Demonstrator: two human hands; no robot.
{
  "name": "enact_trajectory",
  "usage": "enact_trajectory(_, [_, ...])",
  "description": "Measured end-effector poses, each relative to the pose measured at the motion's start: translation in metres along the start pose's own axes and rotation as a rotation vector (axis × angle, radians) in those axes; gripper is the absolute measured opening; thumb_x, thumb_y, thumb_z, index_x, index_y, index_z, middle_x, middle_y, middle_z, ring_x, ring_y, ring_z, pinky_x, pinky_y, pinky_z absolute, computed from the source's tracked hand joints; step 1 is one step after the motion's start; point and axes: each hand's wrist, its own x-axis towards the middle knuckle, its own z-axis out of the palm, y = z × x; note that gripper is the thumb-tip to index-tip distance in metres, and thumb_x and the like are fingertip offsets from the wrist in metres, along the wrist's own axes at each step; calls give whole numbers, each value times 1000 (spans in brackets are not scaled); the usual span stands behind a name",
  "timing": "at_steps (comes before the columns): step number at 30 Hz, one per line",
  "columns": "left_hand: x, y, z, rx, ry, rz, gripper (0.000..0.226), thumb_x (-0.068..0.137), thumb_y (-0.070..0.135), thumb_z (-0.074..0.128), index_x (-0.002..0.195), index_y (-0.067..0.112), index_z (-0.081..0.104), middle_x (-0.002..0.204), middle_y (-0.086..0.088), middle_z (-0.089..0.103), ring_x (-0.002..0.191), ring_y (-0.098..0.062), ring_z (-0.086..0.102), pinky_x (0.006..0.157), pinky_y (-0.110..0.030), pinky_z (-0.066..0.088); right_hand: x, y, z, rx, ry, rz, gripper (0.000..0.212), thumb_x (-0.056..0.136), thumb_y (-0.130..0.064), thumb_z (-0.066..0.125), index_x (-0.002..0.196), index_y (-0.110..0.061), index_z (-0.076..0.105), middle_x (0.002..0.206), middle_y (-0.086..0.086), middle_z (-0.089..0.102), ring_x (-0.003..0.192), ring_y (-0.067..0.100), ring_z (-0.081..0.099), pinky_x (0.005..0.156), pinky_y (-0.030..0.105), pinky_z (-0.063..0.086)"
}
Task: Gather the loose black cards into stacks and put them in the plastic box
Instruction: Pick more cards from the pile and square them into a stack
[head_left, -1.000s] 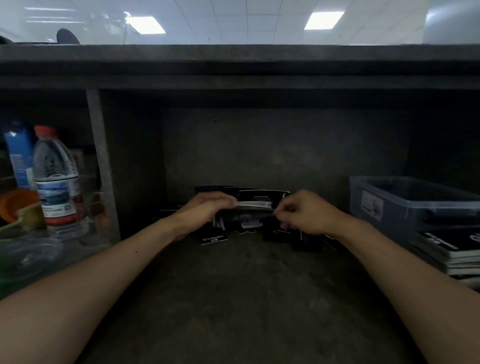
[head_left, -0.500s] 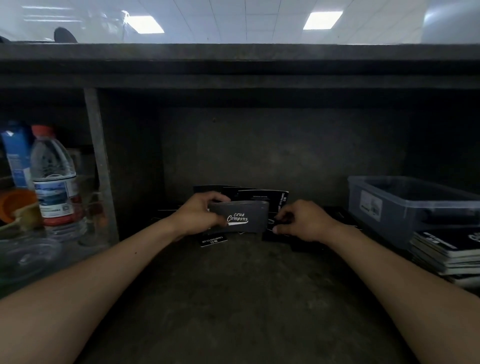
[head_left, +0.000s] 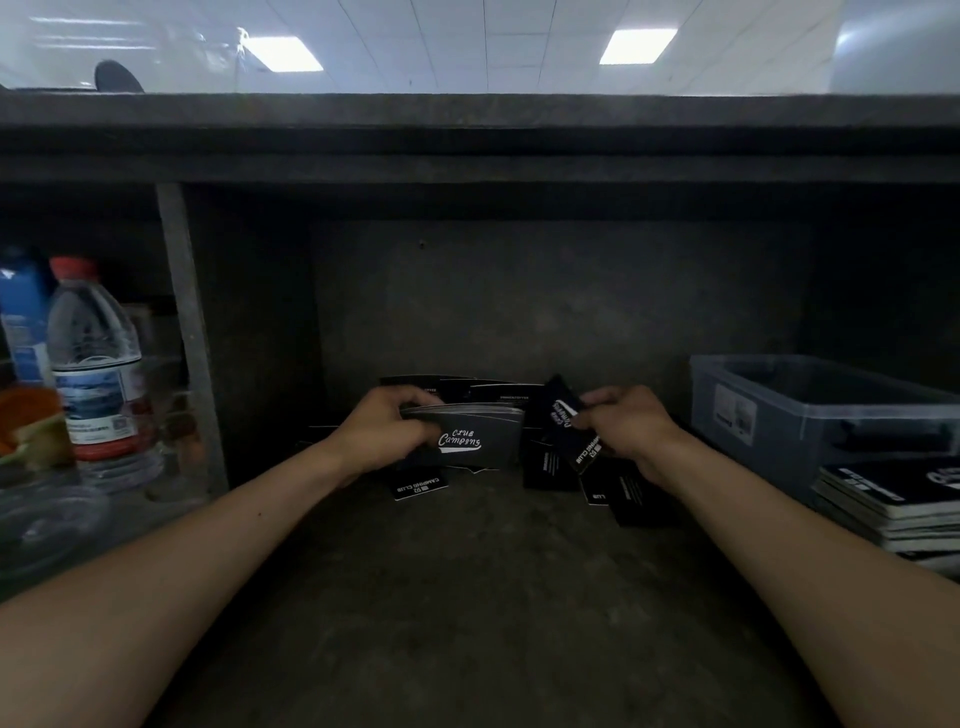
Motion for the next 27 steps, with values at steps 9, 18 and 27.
enact_trajectory(9, [-5, 5, 2, 39, -24, 34, 32, 83, 3, 72, 111, 18, 70, 108, -8, 73, 105, -32, 68, 89, -42, 56, -5, -9, 0, 354, 5, 72, 93, 67, 16, 63, 143, -30, 34, 115, 6, 62, 106, 26, 63, 77, 44, 59])
enact_trajectory(18, [-6, 6, 1, 12, -81, 37, 40, 80, 2, 68, 110, 26, 69, 103, -1, 73, 88, -14, 68, 75, -28, 56, -11, -14, 10, 361, -161, 69, 18, 86, -6, 69, 95, -21, 65, 97, 3, 72, 85, 15, 68, 65, 27, 52])
enact_trajectory(27, [-9, 7, 4, 79, -157, 125, 53, 80, 9, 79, 128, 22, 61, 119, 6, 65, 110, -7, 61, 90, -19, 50, -18, 5, 24, -291, -45, -221, 27, 69, -25, 89, 66, -16, 64, 71, 3, 72, 68, 18, 67, 71, 30, 53])
